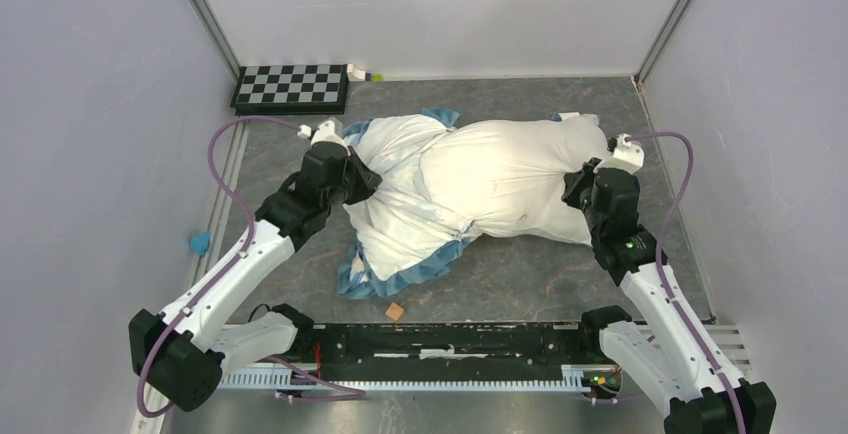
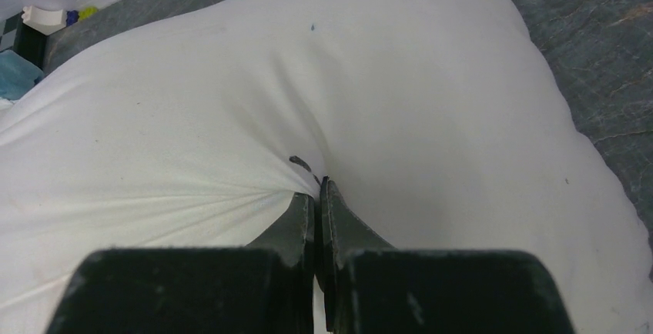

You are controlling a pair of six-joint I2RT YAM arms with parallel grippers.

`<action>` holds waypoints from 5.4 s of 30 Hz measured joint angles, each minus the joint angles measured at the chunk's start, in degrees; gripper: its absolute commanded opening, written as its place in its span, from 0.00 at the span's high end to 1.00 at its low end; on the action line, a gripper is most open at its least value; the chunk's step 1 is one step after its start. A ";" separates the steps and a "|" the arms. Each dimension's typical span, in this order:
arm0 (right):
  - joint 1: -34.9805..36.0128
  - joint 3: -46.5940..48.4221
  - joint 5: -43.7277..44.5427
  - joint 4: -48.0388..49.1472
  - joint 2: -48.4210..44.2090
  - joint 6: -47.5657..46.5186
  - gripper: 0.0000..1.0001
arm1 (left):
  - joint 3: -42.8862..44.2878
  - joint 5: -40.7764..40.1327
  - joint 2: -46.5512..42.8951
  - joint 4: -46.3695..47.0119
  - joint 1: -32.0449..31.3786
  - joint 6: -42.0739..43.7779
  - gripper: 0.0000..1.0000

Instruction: Remove the pillowcase from the pillow

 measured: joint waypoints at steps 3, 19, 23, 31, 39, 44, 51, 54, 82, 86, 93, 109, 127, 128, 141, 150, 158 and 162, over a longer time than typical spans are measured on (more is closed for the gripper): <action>-0.09 -0.09 -0.09 0.44 0.00 1.51 1.00 | 3.32 -1.05 0.13 -3.48 0.00 1.11 0.98; -6.12 -0.24 -5.79 9.51 -1.60 -7.63 0.02 | 33.00 6.19 21.90 -15.28 4.44 17.40 0.00; -6.78 -0.20 -12.02 10.05 -2.05 -12.39 0.02 | 33.09 5.81 19.96 -18.10 5.88 17.38 0.00; 3.96 5.92 -19.74 -0.44 2.86 -16.94 0.02 | 25.64 -0.31 9.38 -21.46 -16.65 9.92 0.03; 14.05 6.16 -16.65 -8.04 -2.93 -15.10 0.02 | 15.19 -14.40 6.67 -18.97 -40.28 -7.02 0.00; 14.38 -0.11 -15.76 -8.96 -5.70 -13.88 0.02 | 8.92 -20.87 10.25 -13.70 -45.05 -15.54 0.00; 14.38 -8.57 -17.31 -4.07 -3.89 -12.74 0.02 | 6.78 -24.02 15.82 -7.89 -41.46 -19.76 0.00; 14.47 -10.16 -17.57 -0.55 -2.73 -12.11 0.02 | 6.03 -22.64 17.05 -4.59 -37.55 -20.65 0.00; 15.34 -14.08 -11.34 13.31 -1.14 -7.28 1.00 | -9.55 -21.75 6.08 1.11 -26.58 -18.60 0.92; 15.72 -10.45 -8.72 9.29 -1.16 -8.50 1.00 | -13.40 -19.87 -0.52 1.38 -22.97 -18.60 0.94; 12.39 -2.29 -6.71 2.97 -2.45 -10.88 1.00 | -13.90 -16.70 -7.52 0.28 -15.23 -18.53 0.95; 8.90 9.86 -5.18 -2.86 0.68 -14.93 0.90 | -4.92 -14.01 -15.50 -6.40 -10.38 -7.56 0.98; 9.92 24.11 -34.40 -3.10 8.13 -33.31 0.02 | 19.61 2.14 0.66 -14.53 -6.29 6.01 0.98; 12.48 24.68 -34.14 -3.82 8.79 -34.32 0.02 | 19.87 2.47 0.92 -14.62 -6.29 6.01 0.98; 38.95 26.62 -24.00 -8.55 19.47 -46.01 0.02 | 24.92 3.65 3.43 -17.59 -6.32 7.32 0.98; 41.99 24.44 -12.85 -7.78 25.62 -49.27 0.84 | 27.10 1.49 3.87 -20.28 -6.32 9.92 0.98; 42.03 22.40 -0.70 -2.95 23.32 -43.76 1.00 | 28.74 -9.27 4.61 -24.59 -6.73 15.41 0.97; 38.69 23.10 2.19 -3.76 20.33 -38.29 1.00 | 27.08 -15.91 4.66 -24.28 -7.04 17.64 0.98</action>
